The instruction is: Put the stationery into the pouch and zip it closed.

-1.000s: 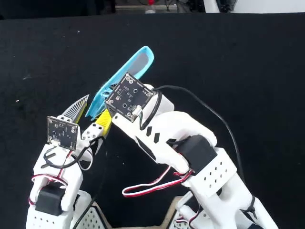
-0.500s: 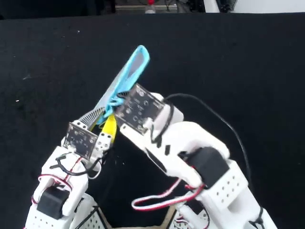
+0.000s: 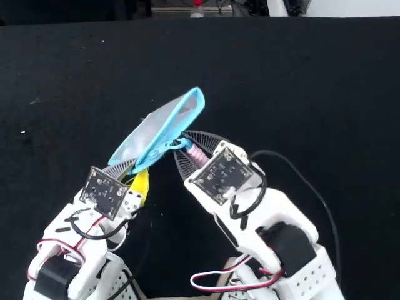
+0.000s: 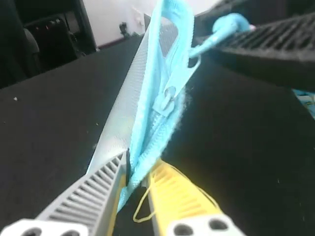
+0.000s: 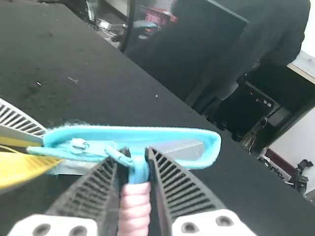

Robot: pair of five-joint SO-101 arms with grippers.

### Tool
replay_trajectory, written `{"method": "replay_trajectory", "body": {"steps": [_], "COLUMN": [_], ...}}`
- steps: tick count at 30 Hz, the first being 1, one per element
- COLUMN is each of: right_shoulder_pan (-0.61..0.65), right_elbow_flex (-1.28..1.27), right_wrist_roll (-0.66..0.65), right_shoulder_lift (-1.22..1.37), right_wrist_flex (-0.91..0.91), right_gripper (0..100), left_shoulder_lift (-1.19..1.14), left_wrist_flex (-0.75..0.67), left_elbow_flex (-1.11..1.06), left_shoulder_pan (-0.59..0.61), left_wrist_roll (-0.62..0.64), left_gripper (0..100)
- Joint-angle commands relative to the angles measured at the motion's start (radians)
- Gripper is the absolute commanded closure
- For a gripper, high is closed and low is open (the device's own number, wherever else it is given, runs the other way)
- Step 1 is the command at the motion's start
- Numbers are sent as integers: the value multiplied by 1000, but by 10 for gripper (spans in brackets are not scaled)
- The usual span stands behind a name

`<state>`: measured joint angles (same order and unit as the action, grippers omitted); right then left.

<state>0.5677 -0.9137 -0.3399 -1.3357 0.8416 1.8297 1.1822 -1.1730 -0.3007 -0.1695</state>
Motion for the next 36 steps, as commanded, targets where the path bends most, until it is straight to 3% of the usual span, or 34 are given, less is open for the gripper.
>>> {"method": "replay_trajectory", "body": {"steps": [1,5,22,36], "right_shoulder_pan": [-52,-69,-408,-522], "right_elbow_flex": [-44,-102,-315,-318], "right_wrist_roll": [51,55,120,124], "right_shoulder_lift": [-136,-217,-392,-386], "right_wrist_flex": [-77,-69,-244,-279], "right_gripper": [988,988,988,988], "left_shoulder_lift": [-3,-3,-3,-3], "left_wrist_flex": [71,72,72,72], "left_elbow_flex": [35,36,51,61], "left_shoulder_pan": [-1,-1,-1,-1], "left_wrist_roll": [-8,-31,-55,-55], "left_gripper": [970,970,970,970]}}
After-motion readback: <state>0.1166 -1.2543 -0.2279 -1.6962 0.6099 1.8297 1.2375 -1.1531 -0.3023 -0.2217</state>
